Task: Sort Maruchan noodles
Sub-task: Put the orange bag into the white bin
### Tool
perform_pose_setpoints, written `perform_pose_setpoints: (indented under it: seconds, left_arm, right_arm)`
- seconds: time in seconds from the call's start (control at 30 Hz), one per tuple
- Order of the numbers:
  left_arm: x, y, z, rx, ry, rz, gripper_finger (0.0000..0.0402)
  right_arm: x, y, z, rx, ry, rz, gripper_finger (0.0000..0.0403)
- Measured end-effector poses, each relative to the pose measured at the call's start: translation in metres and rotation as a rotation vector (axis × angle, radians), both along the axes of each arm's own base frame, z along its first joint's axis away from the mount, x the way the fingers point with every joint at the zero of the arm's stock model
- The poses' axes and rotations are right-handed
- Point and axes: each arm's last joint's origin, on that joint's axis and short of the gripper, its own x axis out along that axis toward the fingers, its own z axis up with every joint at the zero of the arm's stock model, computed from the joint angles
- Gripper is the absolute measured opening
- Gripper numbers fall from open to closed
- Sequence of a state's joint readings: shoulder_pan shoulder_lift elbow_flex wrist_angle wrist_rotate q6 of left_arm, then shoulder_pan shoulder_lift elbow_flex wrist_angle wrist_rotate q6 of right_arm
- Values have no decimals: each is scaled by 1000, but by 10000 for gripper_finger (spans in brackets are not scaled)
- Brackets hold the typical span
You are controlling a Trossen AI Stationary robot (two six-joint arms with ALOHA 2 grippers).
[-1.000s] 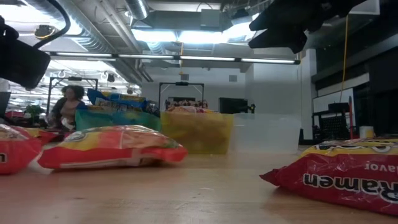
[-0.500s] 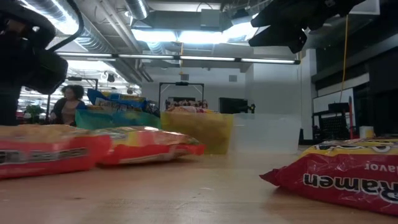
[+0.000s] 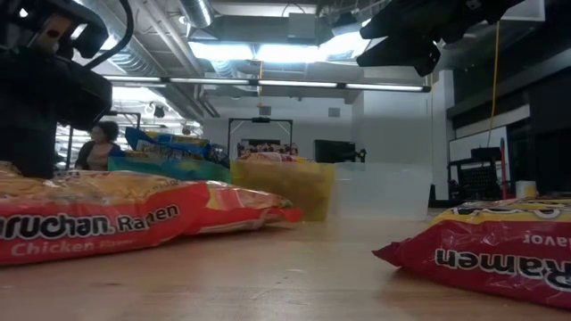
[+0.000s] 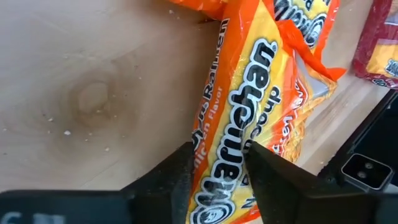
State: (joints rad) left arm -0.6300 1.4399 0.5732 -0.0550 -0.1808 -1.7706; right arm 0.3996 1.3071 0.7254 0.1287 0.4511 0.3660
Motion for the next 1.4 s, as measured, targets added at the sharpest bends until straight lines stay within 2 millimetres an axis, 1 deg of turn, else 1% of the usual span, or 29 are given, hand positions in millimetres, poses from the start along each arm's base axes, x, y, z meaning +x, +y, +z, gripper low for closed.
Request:
perform_pose_setpoints:
  seconds: [0.23, 0.33, 0.57, 0.7, 0.9, 1.2, 1.4]
  left_arm:
    - [1, -1, 1, -9, -9, 4, 90]
    - [3, -2, 3, -18, -38, 11, 68]
    - [8, -4, 8, -34, -125, 19, 5]
    - [11, -5, 12, -36, -181, 46, 2]
    - [18, -6, 22, -26, -328, 130, 0]
    - [25, -6, 34, 19, -492, 194, 0]
    - [27, -6, 39, 43, -551, 217, 0]
  right_arm:
    - [0, 1, 0, 7, 3, 17, 223]
    - [0, 1, 0, 20, 10, 47, 223]
    - [0, 2, -1, 20, 16, 51, 223]
    - [0, 3, -1, 37, 23, 87, 223]
    - [-3, 5, -5, 73, 82, 177, 223]
    - [-5, 3, -11, 110, 141, 121, 223]
    - [-8, 3, -14, 136, 180, 98, 223]
